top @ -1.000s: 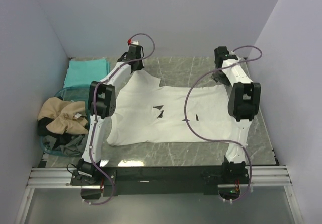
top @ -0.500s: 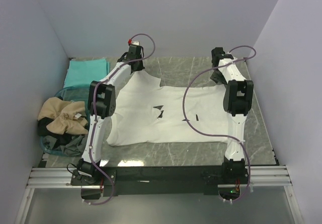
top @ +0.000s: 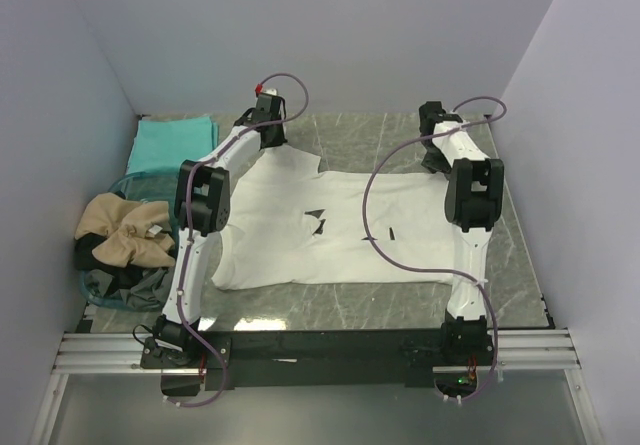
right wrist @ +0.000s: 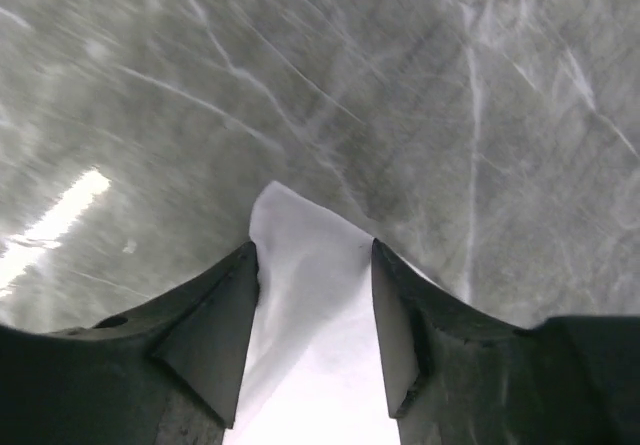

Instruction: Fold and stack the t-shirts

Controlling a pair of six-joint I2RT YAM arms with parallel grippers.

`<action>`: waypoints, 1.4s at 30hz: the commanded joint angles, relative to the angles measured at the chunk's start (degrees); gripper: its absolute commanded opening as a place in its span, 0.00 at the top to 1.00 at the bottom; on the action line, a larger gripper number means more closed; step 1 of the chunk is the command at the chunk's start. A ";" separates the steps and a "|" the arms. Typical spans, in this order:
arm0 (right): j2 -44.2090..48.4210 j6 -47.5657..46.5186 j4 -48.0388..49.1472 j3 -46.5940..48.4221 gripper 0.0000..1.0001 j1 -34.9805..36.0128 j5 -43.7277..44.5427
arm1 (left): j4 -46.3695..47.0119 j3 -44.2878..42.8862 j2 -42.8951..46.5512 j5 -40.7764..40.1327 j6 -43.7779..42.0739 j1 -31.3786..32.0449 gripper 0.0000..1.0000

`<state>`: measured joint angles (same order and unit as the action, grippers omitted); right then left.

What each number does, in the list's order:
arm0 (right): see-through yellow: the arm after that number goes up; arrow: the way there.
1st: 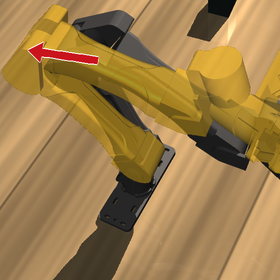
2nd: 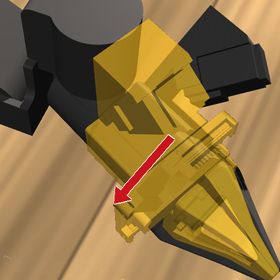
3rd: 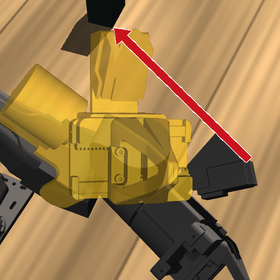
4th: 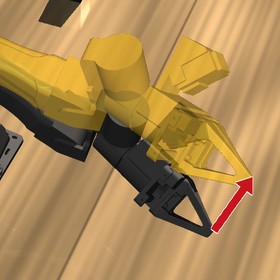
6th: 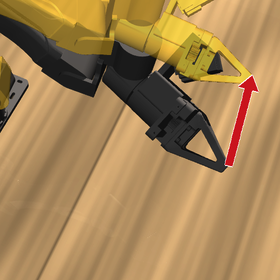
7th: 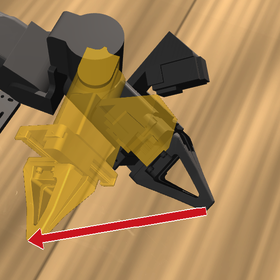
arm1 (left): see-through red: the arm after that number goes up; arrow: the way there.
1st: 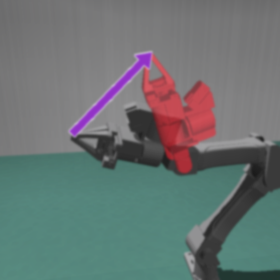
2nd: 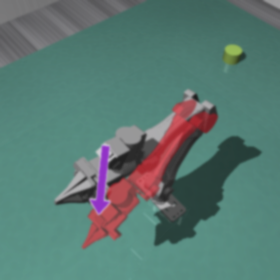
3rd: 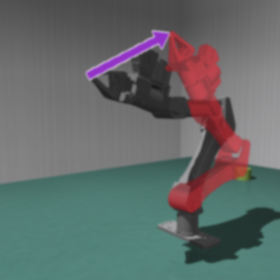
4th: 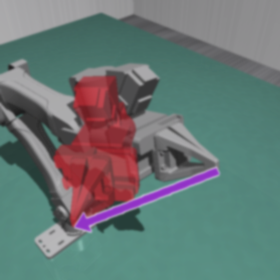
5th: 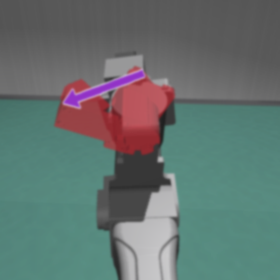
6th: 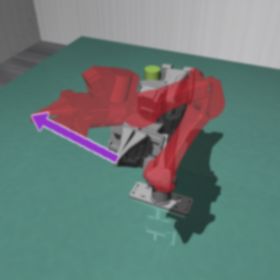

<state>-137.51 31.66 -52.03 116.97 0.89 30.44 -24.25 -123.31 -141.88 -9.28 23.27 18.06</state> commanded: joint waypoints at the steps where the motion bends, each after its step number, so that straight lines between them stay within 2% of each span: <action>1: 3.30 -0.11 -1.15 -4.11 0.48 -0.18 0.24 | 0.96 1.13 5.39 0.23 0.29 -0.05 1.00; 4: 4.09 -0.02 -0.36 -4.82 0.60 -0.18 -0.37 | 1.57 3.06 7.14 0.40 0.55 -0.05 1.00; 5: 4.01 -0.11 -0.44 -4.12 0.68 -0.18 -0.46 | 1.57 3.59 7.50 0.58 0.73 -0.05 1.00; 7: 3.13 -0.02 -1.14 -2.89 0.75 -0.18 -0.38 | 2.36 6.04 9.08 1.28 0.82 -0.05 1.00; 8: 2.87 -0.28 -1.06 -1.93 0.82 -0.18 -0.38 | 2.97 7.10 9.69 1.11 0.99 -0.05 1.00; 11: 1.72 -0.81 -1.58 0.27 0.94 -0.09 -0.64 | 4.56 9.66 11.63 1.02 1.43 -0.05 1.00; 21: 5.49 -3.80 1.66 -2.00 0.97 1.57 -1.26 | 4.65 13.00 16.10 1.02 3.10 -0.05 1.00; 33: 14.28 -0.72 4.65 -13.16 0.98 2.63 0.15 | 12.91 37.76 32.35 3.92 6.96 0.74 1.00; 42: 22.19 -0.28 9.75 -25.02 0.98 2.63 -1.17 | 13.97 53.58 45.18 -1.34 10.48 3.81 1.00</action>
<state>-120.01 30.41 -45.63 94.28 3.29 28.80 -12.60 -73.21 -102.83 -7.84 31.53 20.38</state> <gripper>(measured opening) 0.047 0.022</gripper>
